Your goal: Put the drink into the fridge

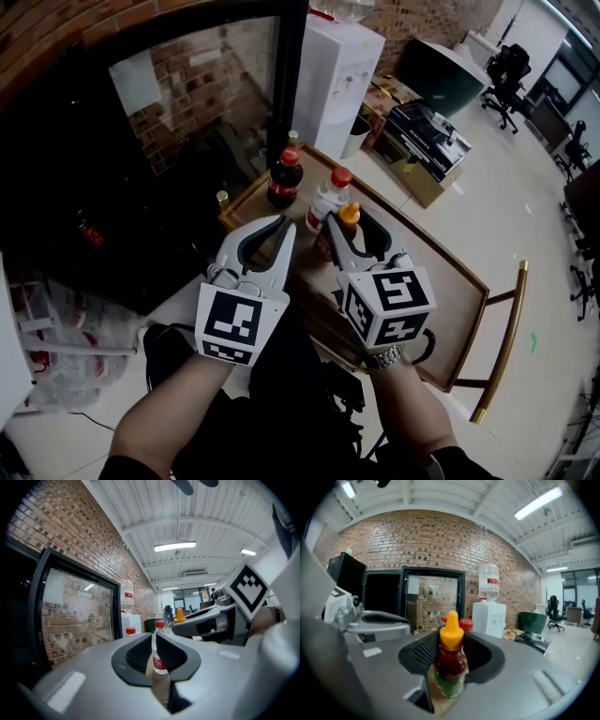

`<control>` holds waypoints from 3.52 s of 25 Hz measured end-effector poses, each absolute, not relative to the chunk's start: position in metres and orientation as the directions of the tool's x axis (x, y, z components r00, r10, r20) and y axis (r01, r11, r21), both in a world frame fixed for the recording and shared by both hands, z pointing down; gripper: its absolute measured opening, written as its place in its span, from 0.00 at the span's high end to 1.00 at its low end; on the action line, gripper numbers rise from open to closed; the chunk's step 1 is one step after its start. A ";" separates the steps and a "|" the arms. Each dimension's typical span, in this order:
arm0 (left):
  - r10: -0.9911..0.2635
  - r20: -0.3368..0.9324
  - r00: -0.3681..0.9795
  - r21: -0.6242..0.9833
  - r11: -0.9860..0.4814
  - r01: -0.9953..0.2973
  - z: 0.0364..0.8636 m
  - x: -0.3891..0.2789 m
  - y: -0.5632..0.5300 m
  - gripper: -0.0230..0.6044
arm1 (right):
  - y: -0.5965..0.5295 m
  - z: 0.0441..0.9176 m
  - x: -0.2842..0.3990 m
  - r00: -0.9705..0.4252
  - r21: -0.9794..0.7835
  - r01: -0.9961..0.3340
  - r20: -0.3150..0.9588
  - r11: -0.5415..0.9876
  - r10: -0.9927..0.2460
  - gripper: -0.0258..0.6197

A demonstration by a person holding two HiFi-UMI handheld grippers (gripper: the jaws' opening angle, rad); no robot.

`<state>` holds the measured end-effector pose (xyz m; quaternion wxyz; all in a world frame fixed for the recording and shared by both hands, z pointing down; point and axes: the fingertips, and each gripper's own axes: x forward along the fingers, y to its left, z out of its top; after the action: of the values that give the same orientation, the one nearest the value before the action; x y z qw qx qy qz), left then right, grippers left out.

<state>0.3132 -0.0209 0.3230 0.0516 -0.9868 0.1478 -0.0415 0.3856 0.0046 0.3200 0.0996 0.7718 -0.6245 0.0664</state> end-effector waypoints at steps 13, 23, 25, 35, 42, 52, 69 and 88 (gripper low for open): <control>-0.555 0.088 0.827 -0.142 -0.829 -0.541 0.324 0.179 -0.124 0.91 | -0.090 0.266 0.235 -0.163 0.062 -0.984 0.102 0.170 -0.981 0.72; -0.756 0.103 0.646 -0.136 -0.655 -0.744 0.329 0.028 -0.202 0.91 | -0.180 0.267 0.095 -0.397 0.073 -0.911 0.105 0.405 -0.912 0.72; -0.780 0.103 0.617 -0.134 -0.626 -0.768 0.329 0.004 -0.213 0.91 | -0.198 0.268 0.071 -0.428 0.075 -0.896 0.110 0.437 -0.897 0.72; -0.839 0.096 0.536 -0.142 -0.544 -0.827 0.330 -0.072 -0.258 0.91 | -0.287 0.283 -0.023 -0.554 0.050 -0.825 0.123 0.563 -0.823 0.72; -0.846 0.127 0.517 -0.122 -0.531 -0.839 0.347 -0.092 -0.269 0.91 | -0.337 0.298 -0.069 -0.622 0.033 -0.776 0.126 0.630 -0.773 0.73; -0.855 0.118 0.505 -0.090 -0.515 -0.852 0.346 -0.106 -0.285 0.91 | -0.390 0.314 -0.118 -0.669 0.001 -0.738 0.135 0.675 -0.731 0.73; -0.860 0.145 0.489 -0.080 -0.502 -0.861 0.357 -0.124 -0.304 0.91 | -0.432 0.330 -0.152 -0.697 0.010 -0.705 0.168 0.709 -0.697 0.72; -0.861 0.112 0.495 -0.068 -0.504 -0.861 0.344 -0.129 -0.249 0.91 | -0.371 0.315 -0.111 -0.619 0.038 -0.775 0.158 0.631 -0.769 0.64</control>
<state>-0.1288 -0.2494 0.3438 0.0016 -0.8647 0.4980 -0.0658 -0.1111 -0.3711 0.3154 0.0796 0.4291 -0.8996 0.0171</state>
